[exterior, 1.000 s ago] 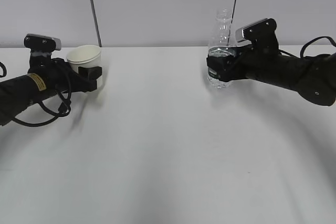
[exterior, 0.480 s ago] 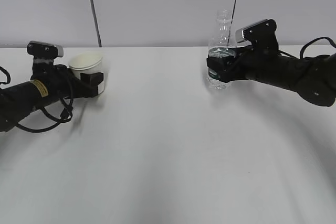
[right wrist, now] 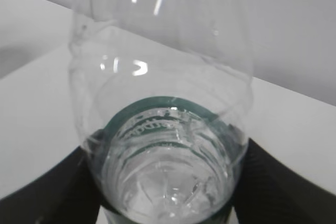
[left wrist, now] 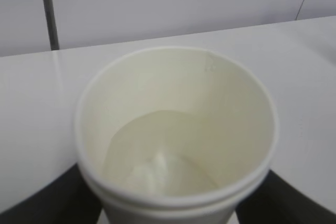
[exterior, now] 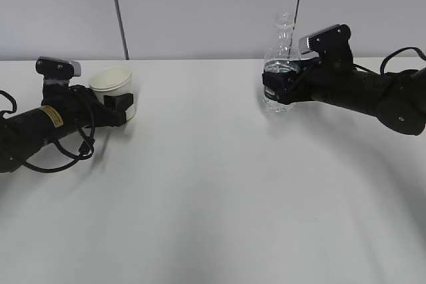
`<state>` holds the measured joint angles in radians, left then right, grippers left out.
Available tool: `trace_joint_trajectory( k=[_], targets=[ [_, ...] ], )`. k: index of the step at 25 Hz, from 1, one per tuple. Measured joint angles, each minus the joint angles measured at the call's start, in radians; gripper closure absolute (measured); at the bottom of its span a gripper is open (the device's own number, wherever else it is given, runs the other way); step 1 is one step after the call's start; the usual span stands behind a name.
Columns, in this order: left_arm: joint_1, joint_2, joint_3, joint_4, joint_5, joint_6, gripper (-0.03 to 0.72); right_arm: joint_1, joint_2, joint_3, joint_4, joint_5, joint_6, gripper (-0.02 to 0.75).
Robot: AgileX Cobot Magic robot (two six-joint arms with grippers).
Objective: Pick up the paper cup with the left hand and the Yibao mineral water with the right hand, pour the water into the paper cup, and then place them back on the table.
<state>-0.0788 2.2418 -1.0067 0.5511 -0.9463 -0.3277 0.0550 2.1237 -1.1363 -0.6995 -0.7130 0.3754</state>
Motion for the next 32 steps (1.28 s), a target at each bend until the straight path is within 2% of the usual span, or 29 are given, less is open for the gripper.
trace_joint_trajectory(
  k=[2, 7, 10, 22, 32],
  targets=[
    [0.0, 0.0, 0.0, 0.0, 0.0, 0.0, 0.241, 0.0, 0.0, 0.0, 0.002, 0.0, 0.0, 0.248],
    [0.0, 0.0, 0.0, 0.0, 0.001, 0.0, 0.125, 0.0, 0.0, 0.0, 0.002, 0.0, 0.0, 0.248],
    [0.0, 0.0, 0.0, 0.0, 0.0, 0.0, 0.098, 0.0, 0.0, 0.0, 0.002, 0.0, 0.0, 0.248],
    [0.0, -0.002, 0.0, -0.001, -0.004, 0.0, 0.095, 0.0, 0.005, 0.0, 0.016, -0.004, 0.0, 0.248],
    [0.0, -0.002, 0.0, -0.002, -0.003, 0.0, 0.097, 0.0, 0.088, 0.0, 0.066, -0.096, 0.0, 0.248]
  ],
)
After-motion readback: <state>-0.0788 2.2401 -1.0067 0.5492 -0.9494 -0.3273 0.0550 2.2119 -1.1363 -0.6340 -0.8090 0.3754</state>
